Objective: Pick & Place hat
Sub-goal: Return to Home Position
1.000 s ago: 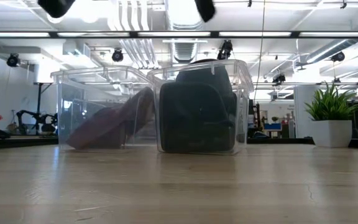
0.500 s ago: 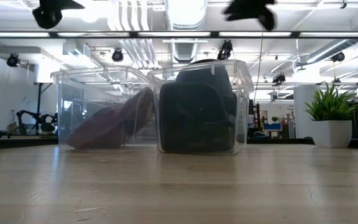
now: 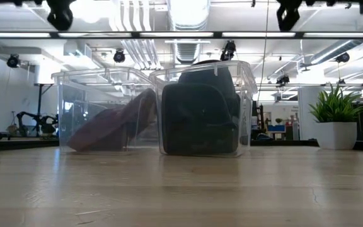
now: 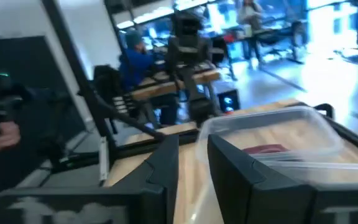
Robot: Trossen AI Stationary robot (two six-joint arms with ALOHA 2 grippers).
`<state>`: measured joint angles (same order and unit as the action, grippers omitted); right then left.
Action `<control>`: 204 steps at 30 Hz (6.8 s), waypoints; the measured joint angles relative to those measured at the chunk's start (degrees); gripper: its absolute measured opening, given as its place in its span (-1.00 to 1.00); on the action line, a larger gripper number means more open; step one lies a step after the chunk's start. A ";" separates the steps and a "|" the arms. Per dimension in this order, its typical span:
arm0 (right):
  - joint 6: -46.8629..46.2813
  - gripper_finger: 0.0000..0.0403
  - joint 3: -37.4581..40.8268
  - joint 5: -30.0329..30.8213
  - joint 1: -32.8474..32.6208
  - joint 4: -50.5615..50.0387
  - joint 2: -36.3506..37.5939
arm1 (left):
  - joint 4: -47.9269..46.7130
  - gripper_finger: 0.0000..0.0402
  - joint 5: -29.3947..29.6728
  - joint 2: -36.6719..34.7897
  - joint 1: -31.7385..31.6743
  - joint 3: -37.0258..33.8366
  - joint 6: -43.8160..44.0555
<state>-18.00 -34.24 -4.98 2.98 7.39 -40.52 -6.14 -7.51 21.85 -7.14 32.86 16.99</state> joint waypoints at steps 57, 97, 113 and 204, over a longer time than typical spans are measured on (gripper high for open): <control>-7.54 -0.60 31.20 14.04 0.42 18.16 7.96 | 8.14 -0.13 -1.28 -20.94 -0.09 -32.35 -1.18; 18.21 -0.66 33.75 -7.10 0.37 -1.53 40.55 | 8.25 -0.13 -1.42 -20.90 -0.07 -32.41 -1.11; 17.68 -0.66 33.72 -6.62 -1.22 -5.06 40.22 | 8.28 -0.13 -1.44 -20.88 -0.08 -32.41 -1.11; 17.58 -0.66 33.72 -6.49 -1.21 -4.99 38.45 | 8.30 -0.13 -1.42 -20.90 -0.07 -32.46 -0.49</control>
<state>-0.43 -0.51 -11.46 1.76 2.40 -2.07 2.15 -8.93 0.95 -7.20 0.40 16.49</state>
